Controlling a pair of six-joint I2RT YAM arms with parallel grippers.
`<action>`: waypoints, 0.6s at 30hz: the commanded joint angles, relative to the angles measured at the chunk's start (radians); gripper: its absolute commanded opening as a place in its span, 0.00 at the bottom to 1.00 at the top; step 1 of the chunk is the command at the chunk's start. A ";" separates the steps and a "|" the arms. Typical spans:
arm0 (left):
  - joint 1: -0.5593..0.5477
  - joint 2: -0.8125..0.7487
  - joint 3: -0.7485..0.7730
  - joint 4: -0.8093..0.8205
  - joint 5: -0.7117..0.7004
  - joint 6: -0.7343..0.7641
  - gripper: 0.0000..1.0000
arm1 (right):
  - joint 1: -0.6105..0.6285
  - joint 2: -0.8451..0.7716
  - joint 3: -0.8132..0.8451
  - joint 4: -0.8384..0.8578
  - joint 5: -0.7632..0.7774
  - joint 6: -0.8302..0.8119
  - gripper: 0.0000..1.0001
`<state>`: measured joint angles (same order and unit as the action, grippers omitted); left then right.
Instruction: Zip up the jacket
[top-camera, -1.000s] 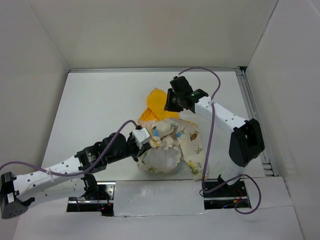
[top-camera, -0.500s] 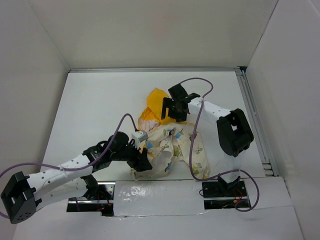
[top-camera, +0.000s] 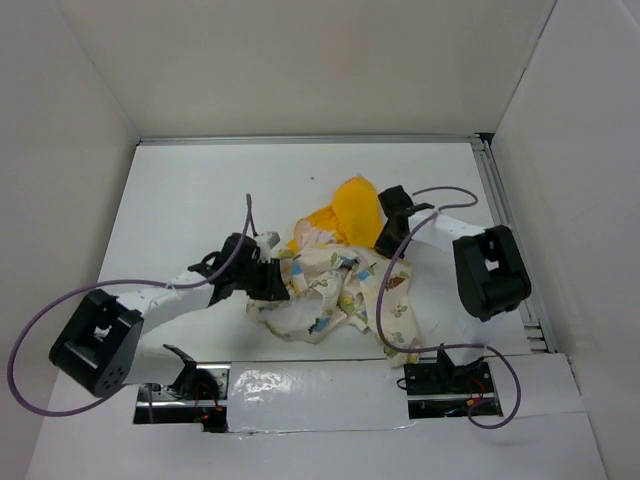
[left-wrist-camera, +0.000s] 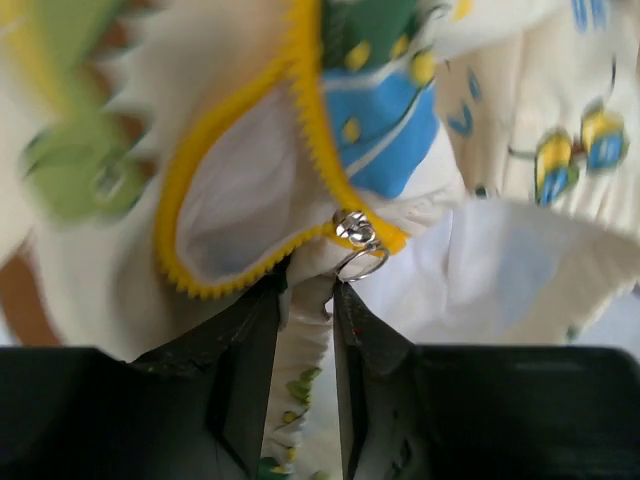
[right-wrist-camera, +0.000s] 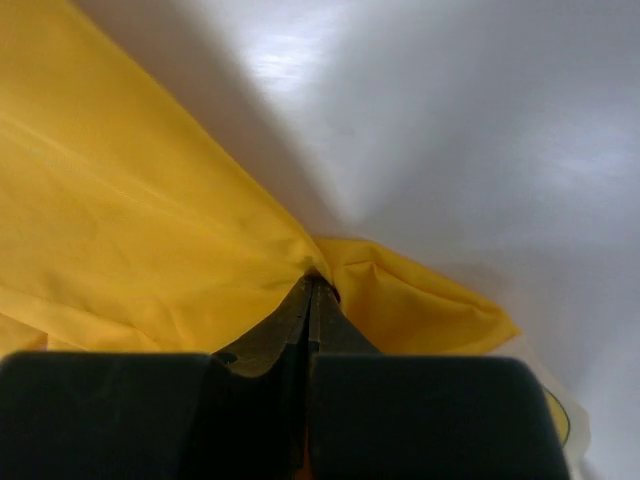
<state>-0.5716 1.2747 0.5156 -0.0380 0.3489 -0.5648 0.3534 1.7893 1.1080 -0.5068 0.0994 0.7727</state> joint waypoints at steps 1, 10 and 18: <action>0.111 0.078 0.135 0.106 -0.019 0.074 0.39 | -0.027 -0.155 -0.114 -0.010 0.083 0.095 0.00; 0.283 0.178 0.445 -0.011 0.036 0.138 0.49 | 0.068 -0.381 -0.283 0.053 0.080 0.106 0.00; 0.296 -0.003 0.379 -0.091 0.182 -0.039 0.99 | 0.099 -0.461 -0.134 -0.029 0.181 0.082 0.26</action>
<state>-0.2783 1.3167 0.9070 -0.0933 0.4419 -0.5274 0.4416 1.3724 0.9184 -0.5106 0.2150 0.8616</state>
